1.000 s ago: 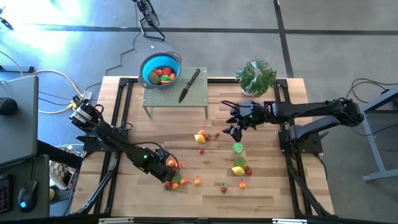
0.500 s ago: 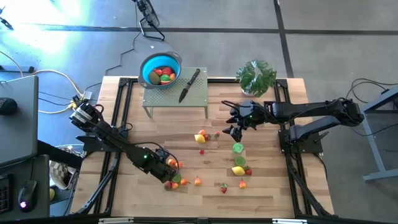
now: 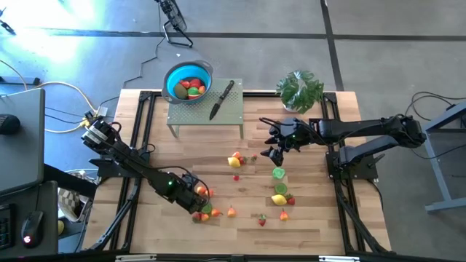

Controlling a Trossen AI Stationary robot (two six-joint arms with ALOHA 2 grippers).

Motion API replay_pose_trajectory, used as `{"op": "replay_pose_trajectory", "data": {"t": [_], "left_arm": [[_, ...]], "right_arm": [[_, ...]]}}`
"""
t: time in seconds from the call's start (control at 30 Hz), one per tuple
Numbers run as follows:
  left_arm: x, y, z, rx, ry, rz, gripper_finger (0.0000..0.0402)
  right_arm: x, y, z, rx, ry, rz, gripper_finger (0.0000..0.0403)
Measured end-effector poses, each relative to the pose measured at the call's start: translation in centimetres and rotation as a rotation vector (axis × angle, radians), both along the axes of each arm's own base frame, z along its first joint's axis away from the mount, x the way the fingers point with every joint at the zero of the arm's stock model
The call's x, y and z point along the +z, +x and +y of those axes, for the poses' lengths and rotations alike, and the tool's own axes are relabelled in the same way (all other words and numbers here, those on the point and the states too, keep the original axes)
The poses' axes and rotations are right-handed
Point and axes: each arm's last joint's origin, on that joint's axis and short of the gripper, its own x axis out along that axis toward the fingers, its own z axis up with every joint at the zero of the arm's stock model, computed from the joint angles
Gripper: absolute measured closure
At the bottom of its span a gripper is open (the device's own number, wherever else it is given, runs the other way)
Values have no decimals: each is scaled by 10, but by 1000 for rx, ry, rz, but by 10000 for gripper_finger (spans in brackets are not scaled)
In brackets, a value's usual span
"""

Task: Pick & Place Fruit
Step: Put the strawberry into the strainer bowl on the shelf

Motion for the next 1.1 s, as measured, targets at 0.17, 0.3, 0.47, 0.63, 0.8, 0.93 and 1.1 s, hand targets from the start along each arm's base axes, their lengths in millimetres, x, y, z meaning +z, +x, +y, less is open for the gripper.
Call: {"op": "replay_pose_trajectory", "data": {"t": [0.17,0.3,0.47,0.63,0.8,0.93,1.1], "left_arm": [[5,-1,0,-5,-27,-3,270],[18,-3,1,-6,-39,-22,270],[41,-9,5,-6,-47,-36,270],[65,-15,9,-7,-76,-87,270],[88,-21,13,-34,-106,-170,270],[108,-25,17,-53,-99,-256,270],[135,-30,23,-96,-23,-392,270]], "right_arm": [[0,0,0,0,0,0,127],[0,0,0,0,0,0,127],[0,0,0,1,-1,0,127],[0,0,0,11,-13,0,127],[0,0,0,12,-14,0,127],[0,0,0,12,-14,0,127],[0,0,0,8,-17,0,127]]}}
